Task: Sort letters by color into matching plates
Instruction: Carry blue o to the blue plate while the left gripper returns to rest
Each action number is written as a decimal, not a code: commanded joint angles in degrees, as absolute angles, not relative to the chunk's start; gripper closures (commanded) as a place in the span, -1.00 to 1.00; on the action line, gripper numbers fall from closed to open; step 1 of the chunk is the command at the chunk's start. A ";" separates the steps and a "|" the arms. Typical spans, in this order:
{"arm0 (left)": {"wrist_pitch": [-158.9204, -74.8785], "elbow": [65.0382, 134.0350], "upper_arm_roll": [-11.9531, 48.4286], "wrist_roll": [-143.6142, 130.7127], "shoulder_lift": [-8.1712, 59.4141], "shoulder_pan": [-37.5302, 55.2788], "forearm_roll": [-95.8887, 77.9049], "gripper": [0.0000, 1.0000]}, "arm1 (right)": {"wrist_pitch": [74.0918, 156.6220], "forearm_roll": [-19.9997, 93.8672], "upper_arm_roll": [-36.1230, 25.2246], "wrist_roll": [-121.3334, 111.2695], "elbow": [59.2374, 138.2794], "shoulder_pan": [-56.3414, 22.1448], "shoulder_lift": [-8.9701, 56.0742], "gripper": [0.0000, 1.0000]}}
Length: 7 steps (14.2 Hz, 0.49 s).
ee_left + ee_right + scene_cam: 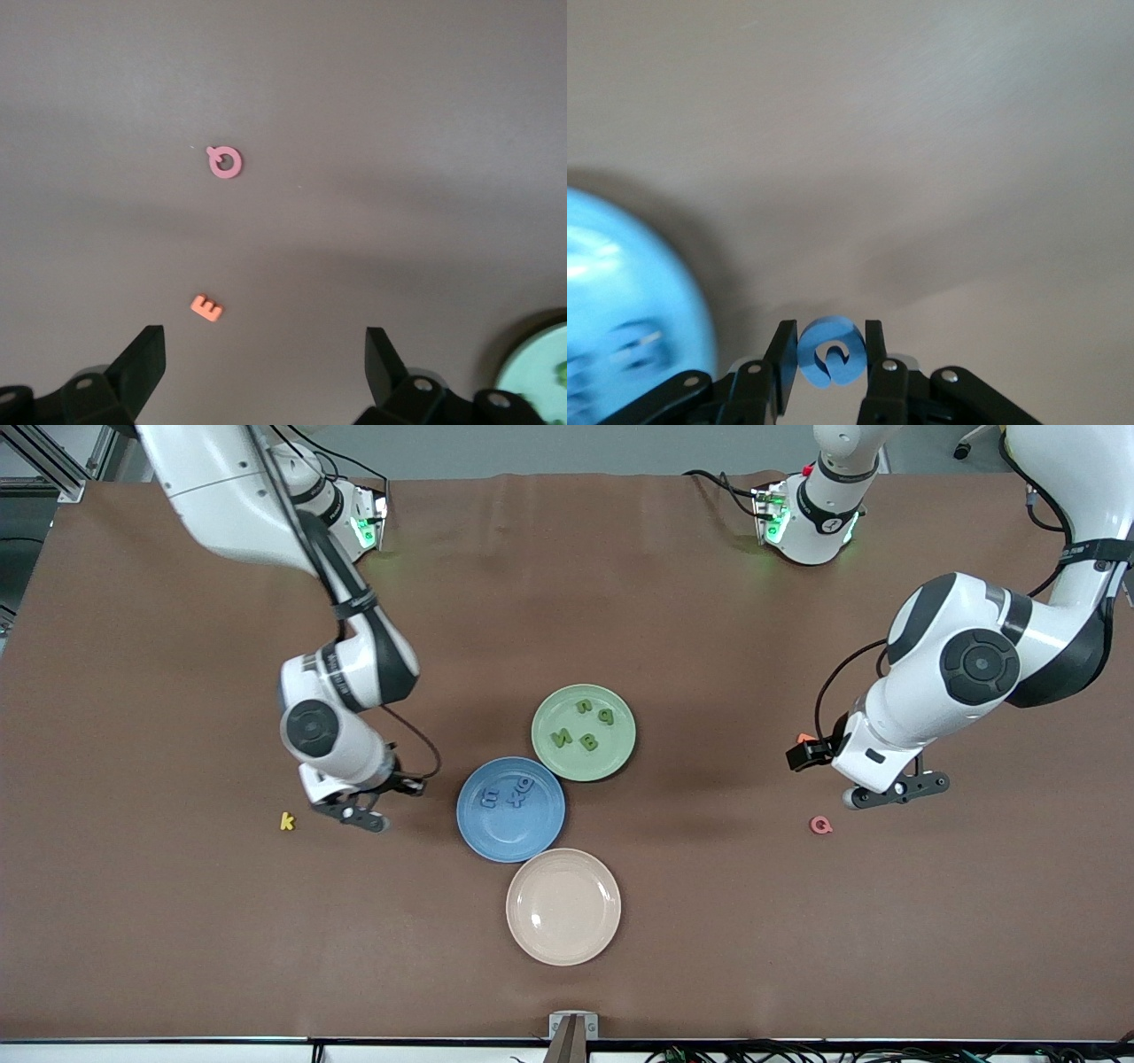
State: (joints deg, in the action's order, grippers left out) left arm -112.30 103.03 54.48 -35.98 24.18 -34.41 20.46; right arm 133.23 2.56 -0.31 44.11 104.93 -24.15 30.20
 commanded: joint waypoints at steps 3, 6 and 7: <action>-112.06 102.92 41.44 -29.19 21.98 -24.47 18.38 -0.98 | 132.45 3.69 -0.97 58.25 95.30 -30.93 35.32 1.00; -112.15 103.01 28.01 -21.56 18.56 -14.81 11.37 -0.98 | 132.54 3.60 -0.97 65.19 88.26 -33.83 40.59 1.00; -112.06 103.01 22.47 -18.66 17.15 -10.76 8.12 -0.98 | 132.63 3.52 -0.97 67.04 86.07 -34.53 42.17 1.00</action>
